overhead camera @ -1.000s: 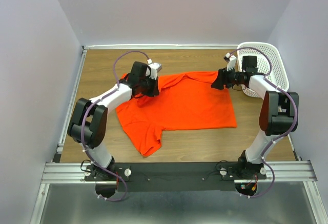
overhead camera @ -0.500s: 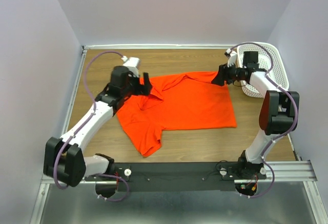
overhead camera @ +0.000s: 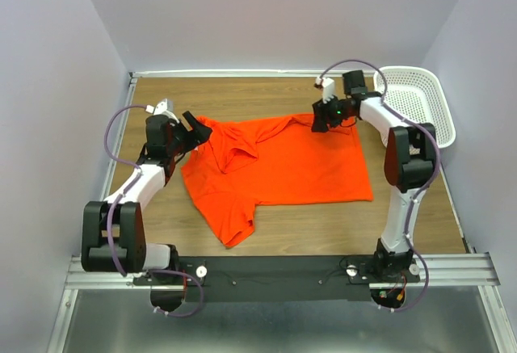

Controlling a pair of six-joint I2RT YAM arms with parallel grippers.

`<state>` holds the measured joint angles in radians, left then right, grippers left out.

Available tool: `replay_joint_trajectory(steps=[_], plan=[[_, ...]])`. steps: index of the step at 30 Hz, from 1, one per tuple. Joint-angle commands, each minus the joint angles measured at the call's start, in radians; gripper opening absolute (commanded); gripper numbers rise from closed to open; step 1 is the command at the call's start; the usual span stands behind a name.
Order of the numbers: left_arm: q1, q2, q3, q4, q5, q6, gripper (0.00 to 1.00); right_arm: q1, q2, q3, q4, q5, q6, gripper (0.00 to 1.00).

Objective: Fold and stack the t-shirts

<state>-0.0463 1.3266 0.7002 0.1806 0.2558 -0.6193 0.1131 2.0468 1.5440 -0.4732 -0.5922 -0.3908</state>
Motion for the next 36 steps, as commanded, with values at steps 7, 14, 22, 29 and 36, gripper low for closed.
replay_joint_trajectory(steps=[7, 14, 22, 29, 36], plan=[[0.068, 0.278, 0.145, 0.157, 0.056, -0.161, 0.76, 0.045, 0.029, 0.070, -0.068, 0.263, -0.034, 0.63], [0.069, 0.471, 0.304, 0.125, 0.063, -0.148, 0.68, -0.010, -0.019, 0.028, -0.065, 0.206, 0.073, 0.63], [0.071, 0.595, 0.390, 0.079, 0.034, -0.128, 0.67, -0.098, 0.012, 0.044, -0.064, 0.157, 0.188, 0.54], [0.071, 0.652, 0.453, 0.053, 0.036, -0.119, 0.65, -0.101, 0.019, 0.047, -0.067, 0.190, 0.135, 0.54], [0.071, 0.674, 0.493, 0.020, 0.037, -0.108, 0.59, -0.099, 0.036, 0.054, -0.108, 0.278, -0.040, 0.53]])
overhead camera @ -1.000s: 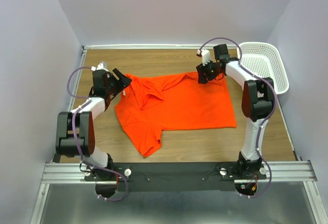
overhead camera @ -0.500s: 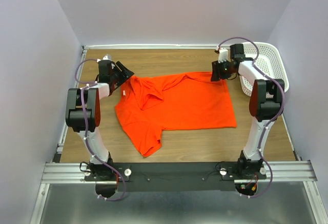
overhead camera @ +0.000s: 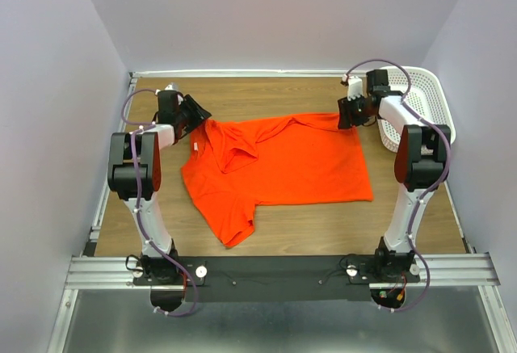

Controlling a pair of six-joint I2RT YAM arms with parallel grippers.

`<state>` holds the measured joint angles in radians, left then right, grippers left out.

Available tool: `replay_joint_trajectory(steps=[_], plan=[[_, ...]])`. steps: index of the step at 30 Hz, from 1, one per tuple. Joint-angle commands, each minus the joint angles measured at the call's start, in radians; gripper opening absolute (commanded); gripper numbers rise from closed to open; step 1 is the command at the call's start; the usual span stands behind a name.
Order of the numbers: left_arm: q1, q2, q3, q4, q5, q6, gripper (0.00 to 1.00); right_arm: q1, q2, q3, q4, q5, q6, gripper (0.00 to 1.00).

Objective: Fold and stack the t-shirts

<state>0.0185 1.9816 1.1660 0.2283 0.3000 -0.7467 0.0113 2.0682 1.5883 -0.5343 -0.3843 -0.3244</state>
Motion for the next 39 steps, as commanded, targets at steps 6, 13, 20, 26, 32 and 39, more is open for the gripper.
replay_joint_trajectory(steps=[6, 13, 20, 26, 32, 39], plan=[[0.006, 0.040, 0.049, -0.041, 0.010, 0.020, 0.59, 0.003, 0.072, 0.053, -0.065, 0.113, -0.123, 0.52], [0.006, 0.049, 0.070, -0.055, 0.013, 0.018, 0.59, 0.003, 0.107, 0.081, -0.075, 0.107, -0.123, 0.46], [0.006, 0.065, 0.093, -0.069, 0.014, 0.017, 0.47, 0.003, 0.110, 0.088, -0.076, 0.110, -0.123, 0.41], [0.006, 0.071, 0.095, -0.067, 0.024, 0.018, 0.44, 0.003, 0.121, 0.099, -0.079, 0.107, -0.123, 0.41], [0.008, 0.077, 0.104, -0.066, 0.040, 0.021, 0.18, 0.001, 0.125, 0.105, -0.087, 0.122, -0.136, 0.28], [0.026, 0.085, 0.132, -0.084, 0.051, 0.035, 0.06, 0.001, 0.096, 0.099, -0.087, 0.162, -0.157, 0.01]])
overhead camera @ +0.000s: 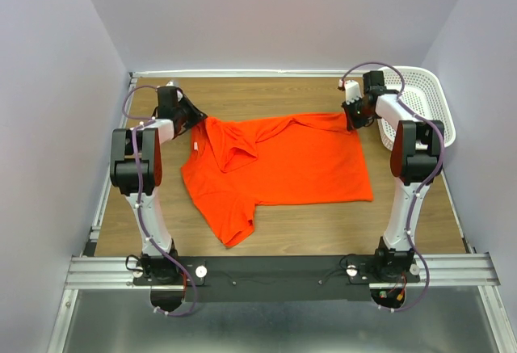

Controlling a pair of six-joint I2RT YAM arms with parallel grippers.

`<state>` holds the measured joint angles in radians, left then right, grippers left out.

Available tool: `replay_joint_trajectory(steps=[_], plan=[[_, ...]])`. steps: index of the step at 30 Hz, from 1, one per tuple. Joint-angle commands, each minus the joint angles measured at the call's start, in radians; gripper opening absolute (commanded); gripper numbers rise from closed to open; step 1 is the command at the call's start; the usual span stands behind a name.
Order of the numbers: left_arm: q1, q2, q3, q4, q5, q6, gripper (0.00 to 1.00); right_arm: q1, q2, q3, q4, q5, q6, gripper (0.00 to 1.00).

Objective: Fold and stack the t-shirts

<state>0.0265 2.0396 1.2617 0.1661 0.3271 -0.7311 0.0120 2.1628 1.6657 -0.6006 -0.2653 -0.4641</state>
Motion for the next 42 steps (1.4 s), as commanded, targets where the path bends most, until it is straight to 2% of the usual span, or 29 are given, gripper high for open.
replay_joint_trajectory(steps=[1, 2, 3, 4, 6, 24, 29, 30, 31, 35, 42], plan=[[0.021, 0.031, 0.039, -0.026, 0.027, 0.022, 0.06, 0.002, -0.001, 0.023, -0.022, 0.043, -0.018, 0.01], [0.021, 0.033, 0.044, -0.030, 0.035, 0.024, 0.06, 0.000, -0.006, 0.023, -0.024, 0.037, -0.018, 0.01], [0.023, 0.034, 0.045, -0.031, 0.038, 0.028, 0.06, 0.002, -0.009, 0.022, -0.024, 0.029, -0.022, 0.06], [0.023, 0.037, 0.047, -0.031, 0.046, 0.030, 0.06, 0.002, -0.011, 0.020, -0.024, 0.021, -0.027, 0.22], [0.023, 0.042, 0.048, -0.031, 0.052, 0.035, 0.06, 0.002, -0.015, 0.016, -0.030, -0.014, -0.034, 0.32], [0.024, 0.059, 0.071, -0.042, 0.078, 0.038, 0.06, 0.006, 0.009, 0.011, -0.071, -0.028, -0.079, 0.35], [0.026, 0.059, 0.068, -0.042, 0.081, 0.039, 0.06, 0.005, 0.035, 0.022, -0.077, -0.008, -0.080, 0.31], [0.026, 0.059, 0.068, -0.042, 0.082, 0.039, 0.06, 0.005, 0.037, 0.023, -0.077, -0.005, -0.080, 0.27], [0.027, 0.059, 0.068, -0.042, 0.084, 0.041, 0.06, 0.005, 0.035, 0.025, -0.077, -0.003, -0.080, 0.17], [0.032, 0.060, 0.067, -0.042, 0.089, 0.044, 0.05, 0.006, 0.017, 0.026, -0.077, 0.000, -0.085, 0.02], [0.049, 0.057, 0.076, -0.053, 0.096, 0.048, 0.03, 0.005, -0.040, 0.045, -0.074, 0.086, -0.096, 0.01]])
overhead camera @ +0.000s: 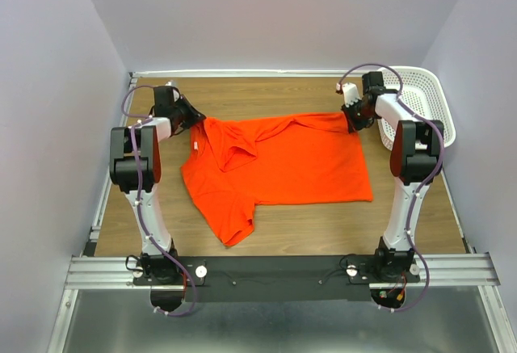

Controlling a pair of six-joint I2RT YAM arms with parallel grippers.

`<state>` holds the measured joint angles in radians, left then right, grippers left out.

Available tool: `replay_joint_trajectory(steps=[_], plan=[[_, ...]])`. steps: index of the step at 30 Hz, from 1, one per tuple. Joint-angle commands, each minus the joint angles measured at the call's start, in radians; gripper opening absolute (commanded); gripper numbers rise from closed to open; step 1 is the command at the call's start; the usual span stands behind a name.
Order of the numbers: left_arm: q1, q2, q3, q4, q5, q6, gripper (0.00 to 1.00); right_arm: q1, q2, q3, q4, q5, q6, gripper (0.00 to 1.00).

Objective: Fold and stack the t-shirts

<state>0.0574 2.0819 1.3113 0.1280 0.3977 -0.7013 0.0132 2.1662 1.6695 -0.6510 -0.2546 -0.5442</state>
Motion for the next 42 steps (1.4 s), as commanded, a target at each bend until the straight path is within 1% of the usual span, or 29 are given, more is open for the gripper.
replay_joint_trajectory(steps=[1, 8, 21, 28, 34, 42], plan=[[0.021, 0.018, 0.028, -0.016, 0.026, 0.020, 0.03, 0.004, -0.046, 0.045, -0.024, 0.083, -0.016, 0.01], [0.033, 0.035, 0.074, -0.047, 0.030, 0.034, 0.03, 0.002, -0.051, 0.064, -0.025, 0.163, -0.023, 0.01], [0.052, 0.084, 0.152, -0.100, 0.030, 0.057, 0.03, -0.009, -0.031, 0.032, -0.024, 0.235, -0.048, 0.01], [0.055, 0.115, 0.197, -0.123, 0.024, 0.062, 0.03, -0.009, -0.046, -0.005, -0.025, 0.239, -0.065, 0.01], [0.058, 0.130, 0.232, -0.126, 0.024, 0.059, 0.03, -0.009, -0.075, -0.056, -0.025, 0.209, -0.088, 0.00], [0.059, 0.132, 0.256, -0.126, 0.043, 0.052, 0.03, -0.010, -0.075, -0.040, -0.021, 0.207, -0.068, 0.01]])
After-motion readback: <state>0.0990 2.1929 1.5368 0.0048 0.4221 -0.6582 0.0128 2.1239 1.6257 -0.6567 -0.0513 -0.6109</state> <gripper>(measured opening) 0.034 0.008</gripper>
